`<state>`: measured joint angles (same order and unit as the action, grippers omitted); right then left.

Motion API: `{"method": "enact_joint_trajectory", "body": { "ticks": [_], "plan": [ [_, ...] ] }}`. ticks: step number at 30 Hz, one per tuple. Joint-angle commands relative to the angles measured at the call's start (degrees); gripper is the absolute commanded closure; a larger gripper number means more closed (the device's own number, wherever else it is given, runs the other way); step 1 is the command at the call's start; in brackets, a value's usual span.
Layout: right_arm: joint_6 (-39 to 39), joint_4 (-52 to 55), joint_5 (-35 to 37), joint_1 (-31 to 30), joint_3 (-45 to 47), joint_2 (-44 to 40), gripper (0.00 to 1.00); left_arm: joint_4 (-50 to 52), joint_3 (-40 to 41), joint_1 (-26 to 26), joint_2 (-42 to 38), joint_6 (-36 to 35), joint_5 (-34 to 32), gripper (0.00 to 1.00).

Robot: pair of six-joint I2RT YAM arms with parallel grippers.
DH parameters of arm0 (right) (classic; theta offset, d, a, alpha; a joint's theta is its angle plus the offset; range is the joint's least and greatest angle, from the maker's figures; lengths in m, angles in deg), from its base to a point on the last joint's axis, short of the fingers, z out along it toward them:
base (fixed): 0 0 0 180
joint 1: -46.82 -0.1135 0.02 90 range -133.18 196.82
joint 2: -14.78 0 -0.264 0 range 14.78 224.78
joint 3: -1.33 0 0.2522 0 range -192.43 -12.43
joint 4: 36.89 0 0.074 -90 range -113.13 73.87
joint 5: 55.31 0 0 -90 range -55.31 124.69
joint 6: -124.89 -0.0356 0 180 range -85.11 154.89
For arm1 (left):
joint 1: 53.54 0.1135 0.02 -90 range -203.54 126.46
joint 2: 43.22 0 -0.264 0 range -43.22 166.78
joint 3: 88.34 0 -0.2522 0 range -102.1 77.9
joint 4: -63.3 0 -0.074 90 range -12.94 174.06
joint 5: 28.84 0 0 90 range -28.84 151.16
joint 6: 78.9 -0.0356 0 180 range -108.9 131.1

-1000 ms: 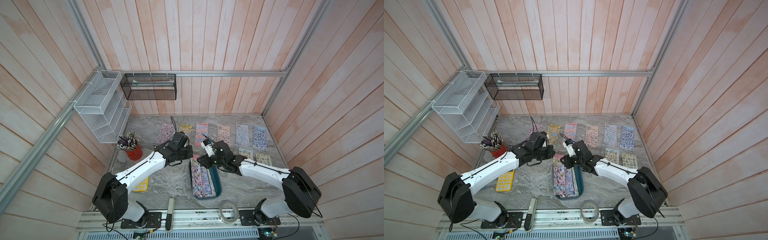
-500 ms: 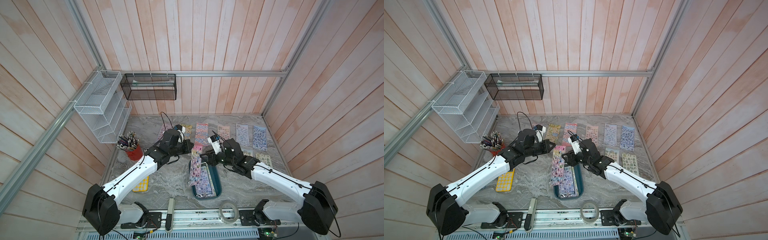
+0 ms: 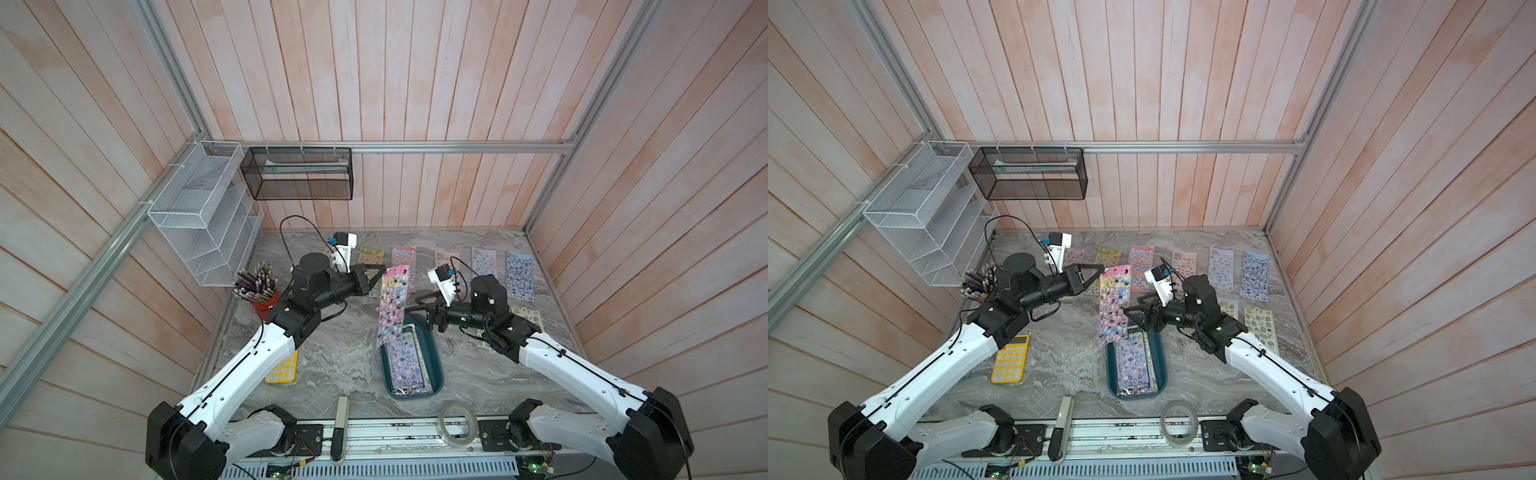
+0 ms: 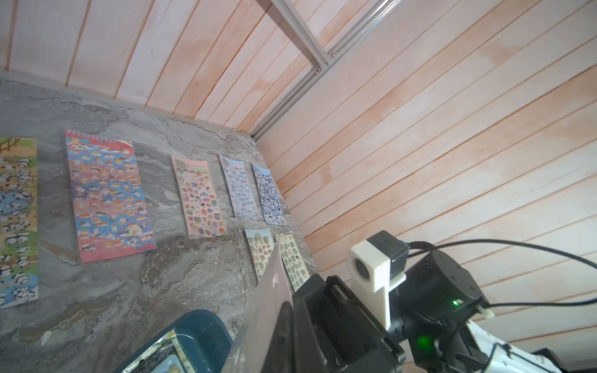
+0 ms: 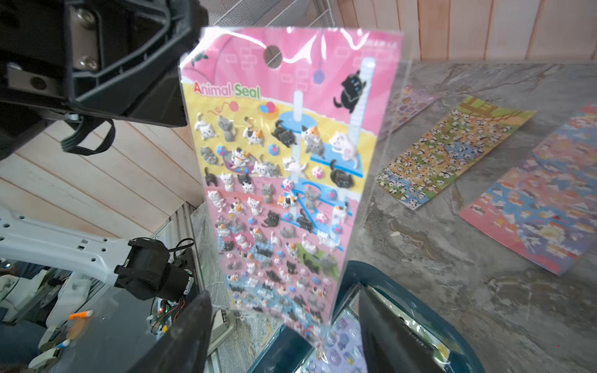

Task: Take the stickers out of the storage box
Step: Pick up the sticker from the storage box.

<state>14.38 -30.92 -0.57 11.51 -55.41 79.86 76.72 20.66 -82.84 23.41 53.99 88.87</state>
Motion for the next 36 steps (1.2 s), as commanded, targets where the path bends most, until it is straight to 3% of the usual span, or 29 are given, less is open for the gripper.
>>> {"method": "enact_joint_trajectory", "body": {
  "ticks": [1,5,8,10,13,16,26,36],
  "plan": [
    [-1.8,-5.2,-4.6,0.2,0.3,2.1,0.29,-4.7,-1.2,0.2,-0.5,2.0,4.1,1.00],
    [-2.9,-7.9,-7.3,0.2,-2.1,7.0,0.30,-7.3,-1.0,0.2,-0.5,3.6,6.0,1.00],
    [-5.6,-11.8,-12.2,0.2,-4.7,11.3,0.39,-7.9,-1.2,0.2,-0.7,4.0,6.7,1.00],
    [-8.2,-15.9,-15.7,0.2,-5.7,13.6,0.51,-7.8,-1.3,0.2,-0.9,3.7,6.7,1.00],
    [-11.0,-21.3,-18.2,0.2,-5.8,14.8,0.80,-7.5,-1.4,0.4,-1.2,3.4,6.1,1.00],
    [-10.5,-20.3,-18.6,0.2,-6.0,14.9,1.00,-8.1,-1.5,0.7,-1.1,3.5,6.0,1.00],
    [-3.3,-5.3,-16.8,0.2,-9.1,12.4,1.00,-10.7,-0.5,1.1,-0.8,4.2,4.4,0.96],
    [-2.7,-2.4,-14.0,0.2,-7.8,10.3,1.00,-10.8,-0.4,1.9,-0.5,4.2,5.3,0.91]
  ]
}}
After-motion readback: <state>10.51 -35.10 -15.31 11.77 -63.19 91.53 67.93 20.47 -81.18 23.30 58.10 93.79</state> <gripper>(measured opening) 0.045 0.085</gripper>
